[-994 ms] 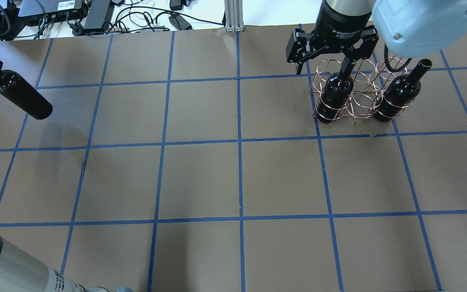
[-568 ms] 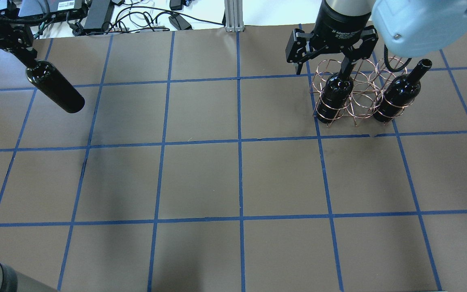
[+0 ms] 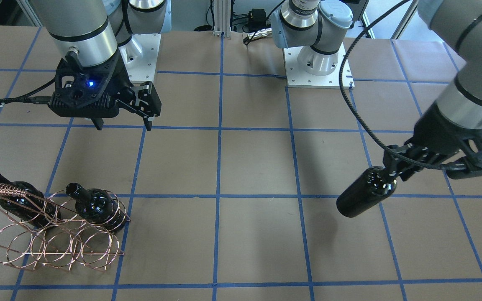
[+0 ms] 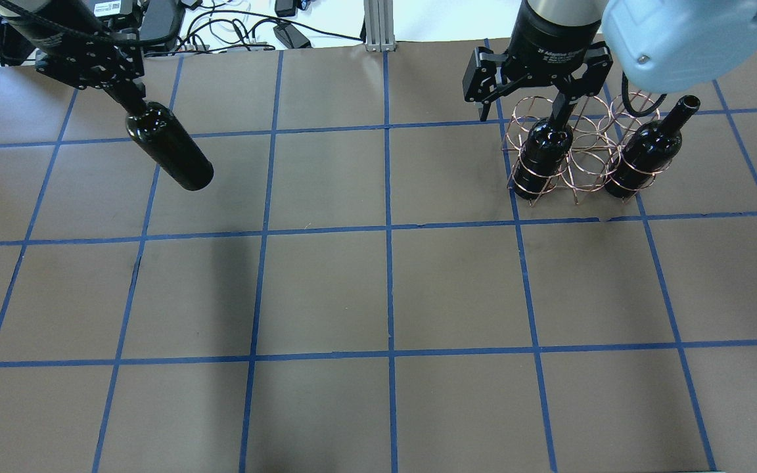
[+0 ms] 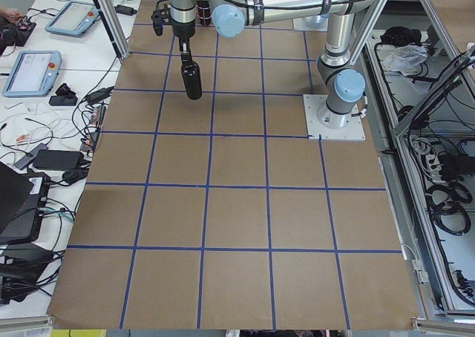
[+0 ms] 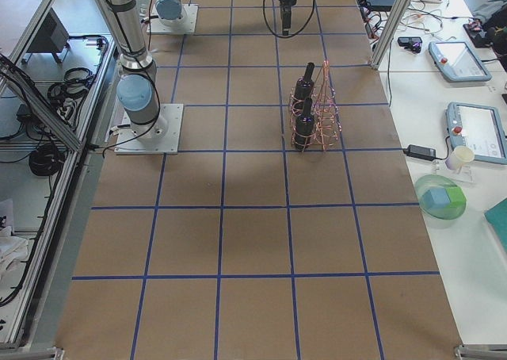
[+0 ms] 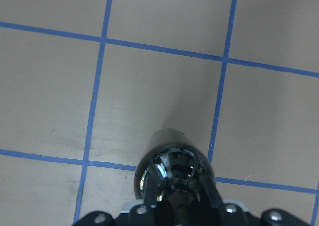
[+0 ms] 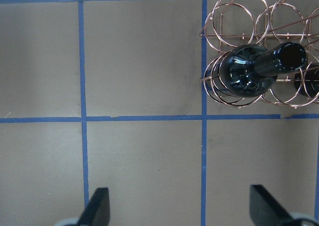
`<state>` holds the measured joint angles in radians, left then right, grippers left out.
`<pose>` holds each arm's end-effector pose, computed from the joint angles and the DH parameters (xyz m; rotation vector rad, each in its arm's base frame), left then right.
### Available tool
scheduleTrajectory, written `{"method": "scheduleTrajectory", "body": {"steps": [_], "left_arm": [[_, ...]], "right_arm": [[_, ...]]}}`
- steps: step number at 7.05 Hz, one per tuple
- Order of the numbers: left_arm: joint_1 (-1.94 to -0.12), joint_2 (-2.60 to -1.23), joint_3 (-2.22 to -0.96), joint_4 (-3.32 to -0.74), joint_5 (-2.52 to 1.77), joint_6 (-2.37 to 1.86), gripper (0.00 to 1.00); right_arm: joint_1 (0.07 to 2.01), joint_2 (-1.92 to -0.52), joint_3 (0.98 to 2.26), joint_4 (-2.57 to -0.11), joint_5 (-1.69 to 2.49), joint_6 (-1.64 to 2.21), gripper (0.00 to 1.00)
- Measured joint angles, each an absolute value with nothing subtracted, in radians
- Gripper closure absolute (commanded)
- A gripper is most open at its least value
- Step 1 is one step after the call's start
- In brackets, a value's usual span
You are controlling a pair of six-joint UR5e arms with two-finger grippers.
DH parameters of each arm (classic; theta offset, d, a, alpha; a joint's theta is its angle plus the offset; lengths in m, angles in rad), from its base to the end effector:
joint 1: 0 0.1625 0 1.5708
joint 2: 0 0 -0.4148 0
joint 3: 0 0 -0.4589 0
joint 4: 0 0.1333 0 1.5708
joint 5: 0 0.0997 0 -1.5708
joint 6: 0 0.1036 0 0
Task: Place wine into wine basket
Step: 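Lift the bottle with the left gripper and carry it toward the table center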
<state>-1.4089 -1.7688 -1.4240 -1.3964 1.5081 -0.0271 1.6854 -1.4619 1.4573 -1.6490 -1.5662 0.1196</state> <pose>-0.0329 -0.6656 0.4553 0.2848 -3.0680 0.1961 0.2029 -0.5926 0.4820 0.0075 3.1247 -0.1277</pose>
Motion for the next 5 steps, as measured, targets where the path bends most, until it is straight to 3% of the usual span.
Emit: {"method": "scheduleTrajectory", "body": {"steps": [5], "left_arm": [[-1.664, -1.698, -1.632, -1.305, 1.518, -0.287, 1.0]], "right_arm": [[1.686, -1.462, 1.457, -1.649, -1.566, 0.12, 0.0]]}}
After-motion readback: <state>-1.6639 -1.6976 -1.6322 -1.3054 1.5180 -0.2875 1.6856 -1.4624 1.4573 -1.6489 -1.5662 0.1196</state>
